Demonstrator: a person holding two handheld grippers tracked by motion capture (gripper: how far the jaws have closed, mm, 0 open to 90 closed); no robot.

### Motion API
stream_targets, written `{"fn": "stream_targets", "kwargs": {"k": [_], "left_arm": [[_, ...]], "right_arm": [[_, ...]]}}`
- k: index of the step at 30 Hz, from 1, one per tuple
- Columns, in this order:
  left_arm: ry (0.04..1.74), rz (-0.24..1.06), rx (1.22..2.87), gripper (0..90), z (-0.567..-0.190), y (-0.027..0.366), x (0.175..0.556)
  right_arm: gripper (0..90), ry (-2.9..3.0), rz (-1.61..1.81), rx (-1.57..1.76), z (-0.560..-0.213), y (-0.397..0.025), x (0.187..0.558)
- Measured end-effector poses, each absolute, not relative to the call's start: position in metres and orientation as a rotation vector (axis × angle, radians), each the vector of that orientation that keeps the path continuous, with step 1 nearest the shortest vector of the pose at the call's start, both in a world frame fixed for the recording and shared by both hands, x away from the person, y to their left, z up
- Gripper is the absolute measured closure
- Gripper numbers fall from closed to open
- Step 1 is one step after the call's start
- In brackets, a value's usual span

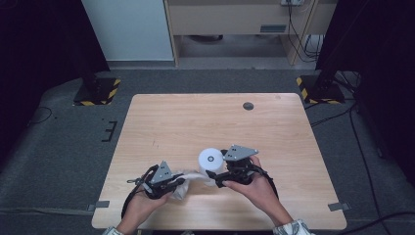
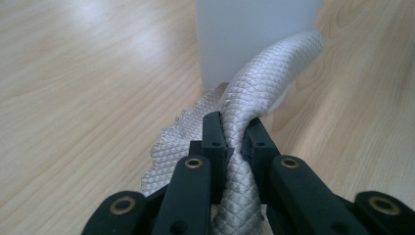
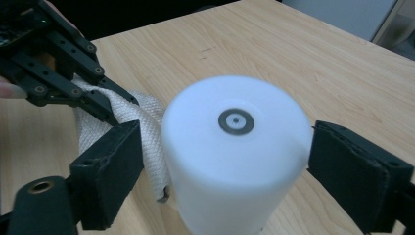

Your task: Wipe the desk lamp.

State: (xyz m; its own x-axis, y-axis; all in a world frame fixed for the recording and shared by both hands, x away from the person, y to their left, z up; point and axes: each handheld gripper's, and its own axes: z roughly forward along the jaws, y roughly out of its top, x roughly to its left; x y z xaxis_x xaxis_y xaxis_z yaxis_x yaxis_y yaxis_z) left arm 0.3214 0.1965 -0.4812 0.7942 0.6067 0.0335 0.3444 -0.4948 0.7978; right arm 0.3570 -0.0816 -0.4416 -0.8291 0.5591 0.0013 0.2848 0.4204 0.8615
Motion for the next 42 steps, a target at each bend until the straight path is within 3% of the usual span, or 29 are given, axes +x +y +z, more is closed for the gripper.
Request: {"fn": "stream_targets", "kwargs": {"k": [9, 18, 36, 38, 42], "left_arm": [[0.704, 0.421, 2.109, 82.2, -0.479, 0.197, 0.322], [0.681, 0.414, 2.097, 82.1, -0.478, 0.194, 0.320], [0.613, 0.378, 2.112, 82.0, -0.479, 0.177, 0.316], [0.608, 0.376, 2.111, 82.0, -0.479, 0.176, 0.314], [0.601, 0.368, 2.114, 82.0, -0.480, 0.174, 0.315]], "right_arm": [[6.0, 2.419, 1.321, 0.751, -0.449, -0.066, 0.377], [9.2, 2.448, 1.334, 0.734, -0.452, -0.066, 0.381], [8.7, 2.436, 1.368, 0.746, -0.454, -0.122, 0.365], [4.6, 2.407, 1.407, 0.760, -0.451, -0.124, 0.364], [9.6, 2.326, 1.484, 0.787, -0.440, -0.131, 0.361]]}}
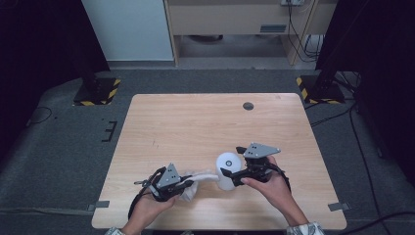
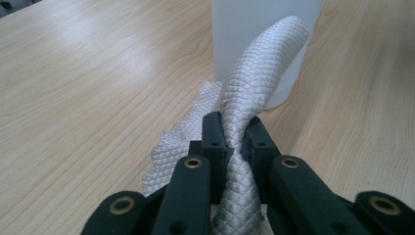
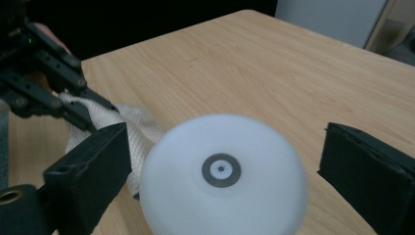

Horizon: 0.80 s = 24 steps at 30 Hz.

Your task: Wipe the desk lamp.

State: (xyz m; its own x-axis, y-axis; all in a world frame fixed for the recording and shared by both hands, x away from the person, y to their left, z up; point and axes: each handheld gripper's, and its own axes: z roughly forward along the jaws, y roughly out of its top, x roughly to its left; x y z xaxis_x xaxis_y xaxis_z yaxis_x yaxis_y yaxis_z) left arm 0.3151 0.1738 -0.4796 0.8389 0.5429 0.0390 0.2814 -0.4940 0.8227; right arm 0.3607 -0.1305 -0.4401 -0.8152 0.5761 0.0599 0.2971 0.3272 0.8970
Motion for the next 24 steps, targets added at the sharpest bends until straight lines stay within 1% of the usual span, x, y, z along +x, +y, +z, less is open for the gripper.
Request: {"fn": "stream_targets", "kwargs": {"k": [3, 5, 12, 16, 19, 24], "left_arm": [[0.588, 0.366, 2.105, 82.0, -0.478, 0.172, 0.314], [0.579, 0.367, 2.092, 82.0, -0.476, 0.171, 0.314], [0.566, 0.366, 2.053, 82.0, -0.471, 0.160, 0.316], [0.546, 0.363, 2.028, 82.0, -0.462, 0.149, 0.320], [0.537, 0.335, 2.006, 82.0, -0.459, 0.138, 0.322], [0.510, 0.316, 2.022, 81.9, -0.460, 0.115, 0.321]], "right_arm": [[17.7, 2.320, 1.462, 0.799, -0.438, -0.134, 0.362], [21.2, 2.330, 1.438, 0.808, -0.441, -0.135, 0.365], [26.9, 2.346, 1.492, 0.872, -0.446, -0.135, 0.369], [26.9, 2.360, 1.512, 0.900, -0.447, -0.134, 0.371], [27.0, 2.364, 1.503, 0.908, -0.446, -0.133, 0.372], [27.4, 2.365, 1.506, 0.903, -0.447, -0.132, 0.373]]}}
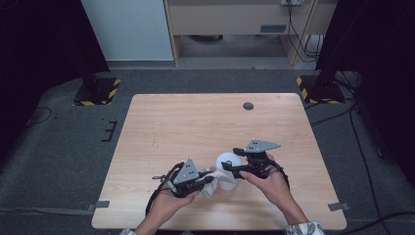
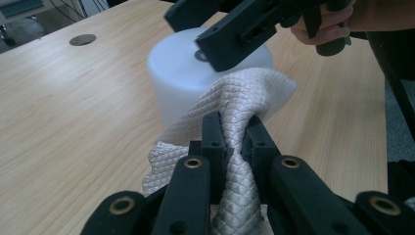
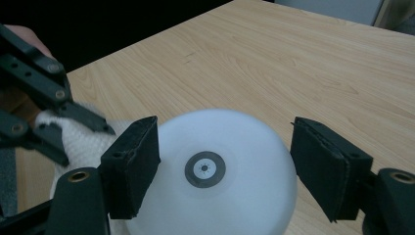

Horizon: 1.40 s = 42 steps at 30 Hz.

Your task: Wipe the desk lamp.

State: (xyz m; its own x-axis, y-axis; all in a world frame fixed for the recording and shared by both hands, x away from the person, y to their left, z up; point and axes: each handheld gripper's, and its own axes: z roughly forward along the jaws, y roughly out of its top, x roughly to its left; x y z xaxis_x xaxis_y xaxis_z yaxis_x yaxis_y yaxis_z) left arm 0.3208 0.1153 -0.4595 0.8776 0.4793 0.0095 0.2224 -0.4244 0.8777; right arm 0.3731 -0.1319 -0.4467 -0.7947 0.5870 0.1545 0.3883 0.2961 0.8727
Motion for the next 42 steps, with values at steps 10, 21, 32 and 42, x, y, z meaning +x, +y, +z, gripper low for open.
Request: {"fn": "stream_targets", "kwargs": {"k": [10, 21, 32, 42], "left_arm": [[0.546, 0.290, 2.118, 81.8, -0.485, 0.110, 0.325], [0.503, 0.295, 2.006, 81.7, -0.464, 0.106, 0.316], [0.500, 0.310, 2.072, 81.5, -0.476, 0.104, 0.318], [0.504, 0.315, 2.060, 81.5, -0.475, 0.107, 0.319]], "right_arm": [[27.5, 2.357, 1.497, 0.904, -0.446, -0.133, 0.374], [27.6, 2.359, 1.493, 0.899, -0.446, -0.133, 0.375], [31.9, 2.363, 1.463, 0.903, -0.443, -0.134, 0.375], [35.6, 2.427, 1.344, 0.892, -0.432, -0.145, 0.370]]}}
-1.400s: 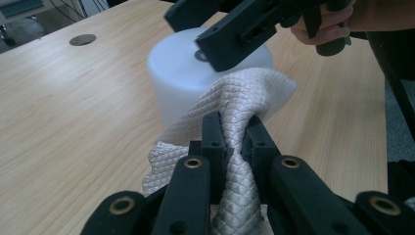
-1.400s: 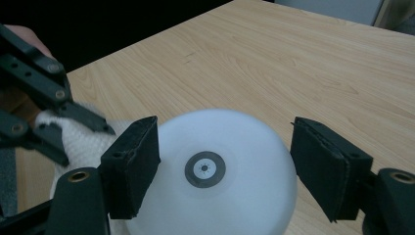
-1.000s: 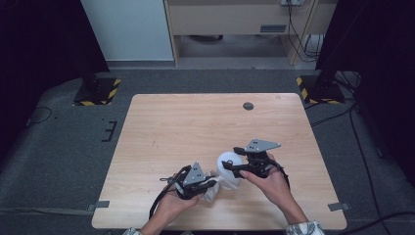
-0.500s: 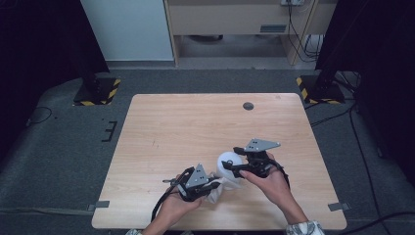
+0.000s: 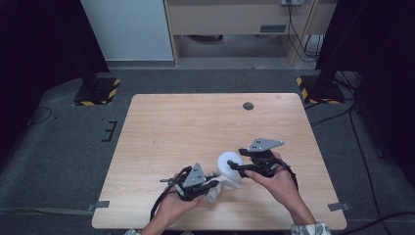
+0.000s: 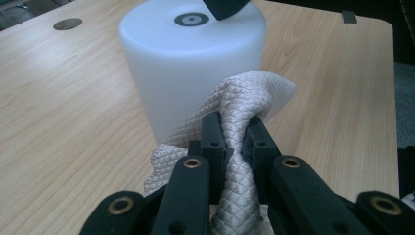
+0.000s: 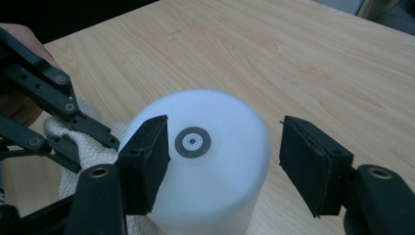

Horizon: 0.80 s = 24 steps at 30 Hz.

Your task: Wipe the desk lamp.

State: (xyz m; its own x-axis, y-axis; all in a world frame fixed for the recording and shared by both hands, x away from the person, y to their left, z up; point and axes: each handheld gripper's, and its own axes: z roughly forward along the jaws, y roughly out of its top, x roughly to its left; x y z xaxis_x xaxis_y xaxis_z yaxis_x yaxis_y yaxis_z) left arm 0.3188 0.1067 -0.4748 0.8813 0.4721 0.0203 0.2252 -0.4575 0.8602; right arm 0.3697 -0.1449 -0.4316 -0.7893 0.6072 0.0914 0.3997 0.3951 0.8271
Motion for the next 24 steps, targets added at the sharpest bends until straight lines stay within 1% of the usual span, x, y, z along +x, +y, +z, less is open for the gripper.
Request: {"fn": "stream_targets", "kwargs": {"k": [8, 10, 15, 19, 21, 24], "left_arm": [[0.472, 0.327, 1.966, 81.4, -0.454, 0.103, 0.313], [0.471, 0.323, 1.984, 81.4, -0.457, 0.102, 0.314], [0.514, 0.301, 2.080, 81.4, -0.478, 0.101, 0.321], [0.500, 0.311, 2.093, 81.4, -0.480, 0.099, 0.320], [0.488, 0.314, 2.068, 81.4, -0.476, 0.099, 0.319], [0.463, 0.324, 1.989, 81.4, -0.460, 0.098, 0.313]], "right_arm": [[36.0, 2.439, 1.370, 0.897, -0.433, -0.143, 0.372], [36.0, 2.437, 1.367, 0.896, -0.433, -0.143, 0.372], [36.1, 2.427, 1.355, 0.889, -0.432, -0.142, 0.371], [36.1, 2.425, 1.356, 0.889, -0.433, -0.142, 0.371], [36.1, 2.426, 1.357, 0.891, -0.433, -0.142, 0.371], [36.1, 2.426, 1.359, 0.890, -0.433, -0.142, 0.371]]}}
